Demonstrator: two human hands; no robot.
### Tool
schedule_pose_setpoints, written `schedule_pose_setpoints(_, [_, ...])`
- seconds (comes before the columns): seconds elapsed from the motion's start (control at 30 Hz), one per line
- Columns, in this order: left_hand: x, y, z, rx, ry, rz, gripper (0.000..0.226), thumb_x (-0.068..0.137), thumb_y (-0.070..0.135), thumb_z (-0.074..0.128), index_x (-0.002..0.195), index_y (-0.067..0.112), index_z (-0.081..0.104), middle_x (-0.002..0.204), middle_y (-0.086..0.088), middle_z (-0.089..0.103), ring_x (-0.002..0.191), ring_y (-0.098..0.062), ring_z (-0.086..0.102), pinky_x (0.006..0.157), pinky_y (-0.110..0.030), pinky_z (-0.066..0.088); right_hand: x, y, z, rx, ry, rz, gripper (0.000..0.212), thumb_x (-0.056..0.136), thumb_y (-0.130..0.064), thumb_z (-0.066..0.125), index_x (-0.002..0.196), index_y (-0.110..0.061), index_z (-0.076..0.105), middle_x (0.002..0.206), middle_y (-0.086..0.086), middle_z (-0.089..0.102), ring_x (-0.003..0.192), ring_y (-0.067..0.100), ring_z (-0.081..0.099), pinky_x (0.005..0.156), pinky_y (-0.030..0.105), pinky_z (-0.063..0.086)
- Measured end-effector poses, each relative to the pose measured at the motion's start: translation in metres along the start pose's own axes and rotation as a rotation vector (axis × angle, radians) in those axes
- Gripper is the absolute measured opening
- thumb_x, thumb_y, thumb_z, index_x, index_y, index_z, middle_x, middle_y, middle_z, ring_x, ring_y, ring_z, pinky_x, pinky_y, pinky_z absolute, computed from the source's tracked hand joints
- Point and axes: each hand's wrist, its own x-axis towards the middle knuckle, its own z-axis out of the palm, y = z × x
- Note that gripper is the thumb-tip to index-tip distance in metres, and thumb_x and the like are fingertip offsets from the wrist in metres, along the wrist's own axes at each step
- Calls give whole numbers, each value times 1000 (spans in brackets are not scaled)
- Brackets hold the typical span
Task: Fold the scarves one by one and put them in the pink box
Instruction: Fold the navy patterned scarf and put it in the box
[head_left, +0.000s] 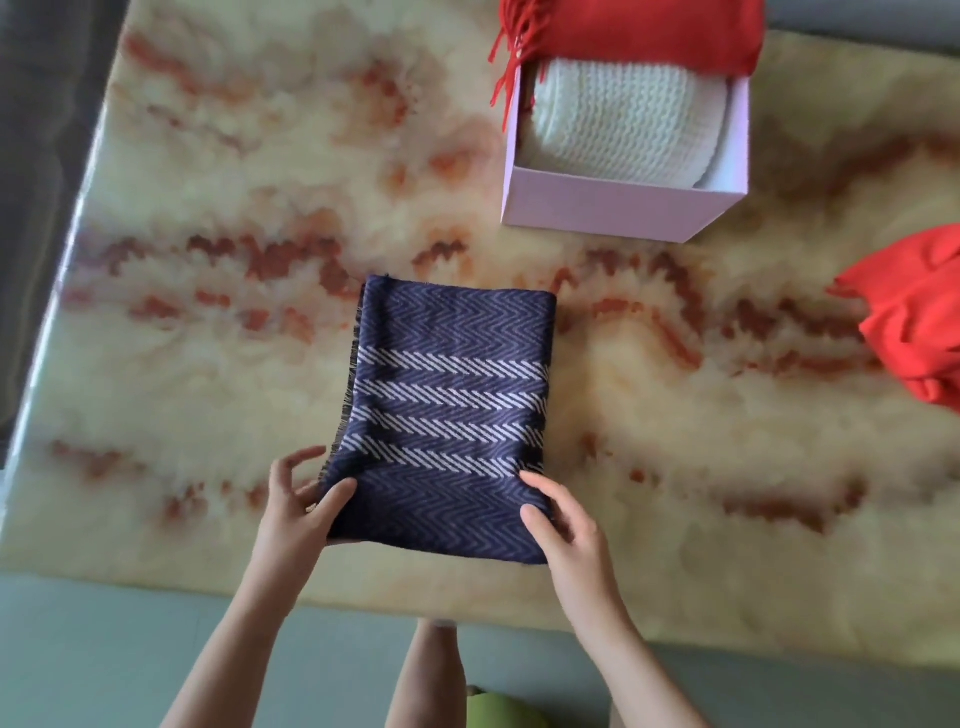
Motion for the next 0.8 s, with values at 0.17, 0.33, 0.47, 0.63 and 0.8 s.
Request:
schedule_pose_setpoints(0.17, [4,30,2,56,15,225,35,90,-1,56,106,30,61,118,4,56,68,-7,67,51,-19,54,8,-27,-6,41,-79,-40,33,90,-9,51,108,-30,71,106,5,70,92,26,60,80,21,46])
schedule_pose_setpoints(0.33, [22,59,10,-78,-41,211,28,93,-2,49,94,15,71,102,-8,70,80,-10,67,67,-18,56,35,-43,-19,19,-260,-50,61,62,-7,41,109,-35,66,113,-8,68,87,27,55,76,33,38])
schedule_pose_setpoints(0.47, [41,78,12,-5,-34,209,34,89,0,49,84,22,75,88,2,75,78,-10,66,69,-16,51,59,-54,-24,-545,-64,-371,33,64,-21,74,92,-36,63,104,-13,54,101,21,47,86,27,33])
schedule_pose_setpoints(0.63, [51,90,9,-50,-41,138,32,88,-1,47,81,15,74,79,-2,74,73,-16,67,77,-25,53,75,-70,-32,-667,-189,-669,31,80,-42,58,105,-25,64,125,-14,56,128,3,40,105,23,32])
schedule_pose_setpoints(0.8, [57,91,9,-132,-68,73,30,92,-6,42,80,5,68,70,3,73,65,-9,68,76,-19,56,86,-61,-22,-727,-95,-551,45,81,-49,56,110,-15,60,58,-9,56,57,15,52,55,31,41])
